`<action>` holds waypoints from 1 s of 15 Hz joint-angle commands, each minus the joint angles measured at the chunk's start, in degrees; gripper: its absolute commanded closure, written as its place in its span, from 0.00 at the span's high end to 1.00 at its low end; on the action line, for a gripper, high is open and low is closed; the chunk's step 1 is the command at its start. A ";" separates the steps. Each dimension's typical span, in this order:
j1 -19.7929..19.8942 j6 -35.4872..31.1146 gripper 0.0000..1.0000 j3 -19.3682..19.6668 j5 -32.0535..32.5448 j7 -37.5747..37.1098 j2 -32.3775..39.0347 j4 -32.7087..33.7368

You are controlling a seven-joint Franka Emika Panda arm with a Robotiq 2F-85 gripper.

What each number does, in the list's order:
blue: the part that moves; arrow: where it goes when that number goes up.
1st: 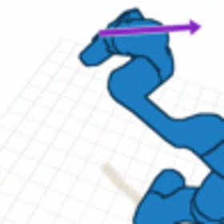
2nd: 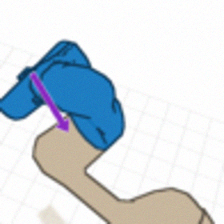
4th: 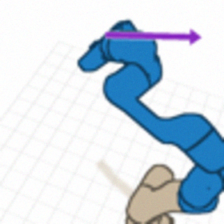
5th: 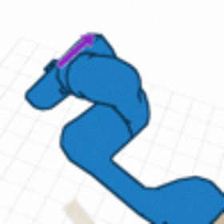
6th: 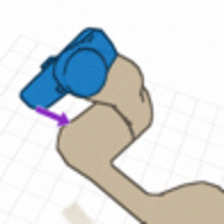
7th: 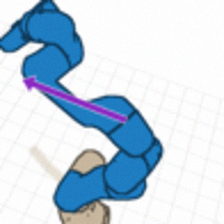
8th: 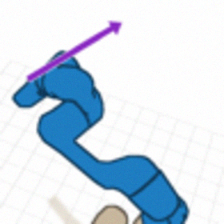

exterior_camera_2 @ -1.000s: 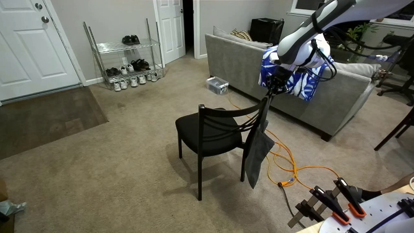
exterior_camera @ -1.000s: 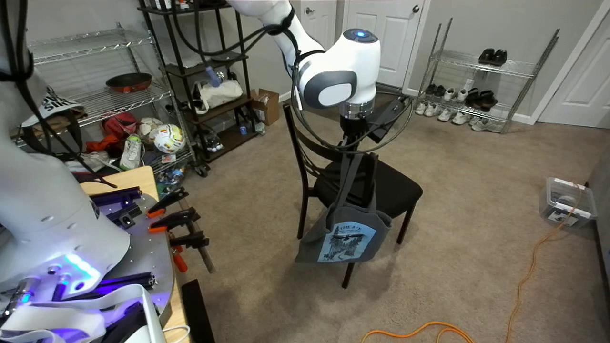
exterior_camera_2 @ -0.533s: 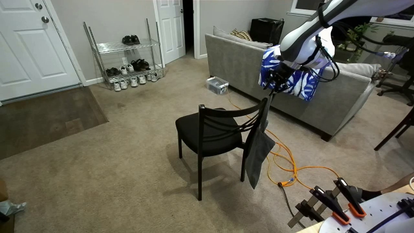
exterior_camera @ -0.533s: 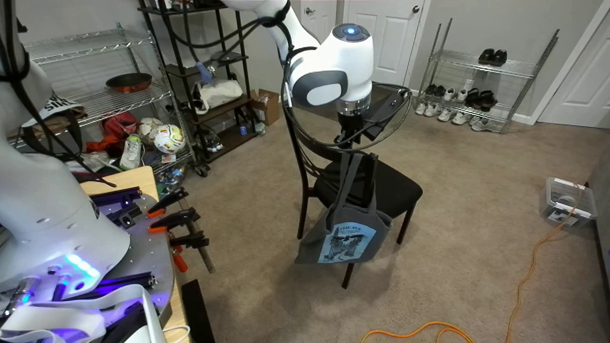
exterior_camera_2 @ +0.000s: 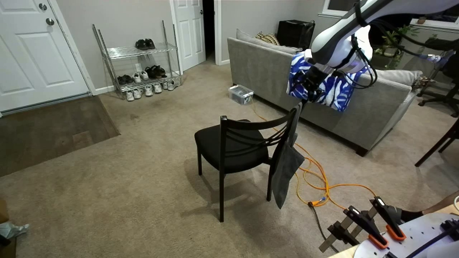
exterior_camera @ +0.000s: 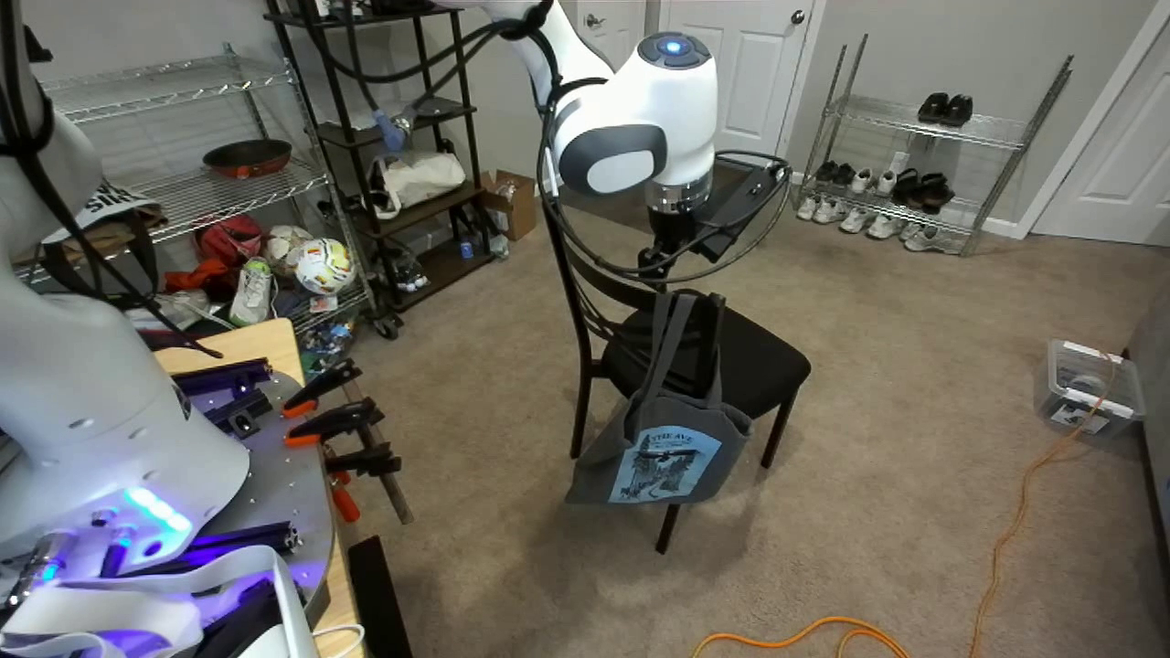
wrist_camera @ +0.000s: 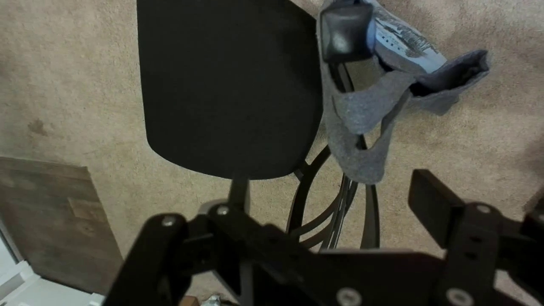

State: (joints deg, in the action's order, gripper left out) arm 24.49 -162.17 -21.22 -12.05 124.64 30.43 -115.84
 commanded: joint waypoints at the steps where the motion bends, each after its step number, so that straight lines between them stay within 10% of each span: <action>1: -0.89 2.37 0.99 1.46 -1.13 -0.19 -1.09 -0.57; 3: -0.96 3.25 0.73 1.77 -1.43 0.05 -1.09 -0.44; 15: -2.41 5.87 0.00 4.08 -1.22 -0.30 -0.64 0.15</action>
State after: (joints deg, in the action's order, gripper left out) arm 23.52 -157.66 -18.71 -12.05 124.60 30.44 -115.71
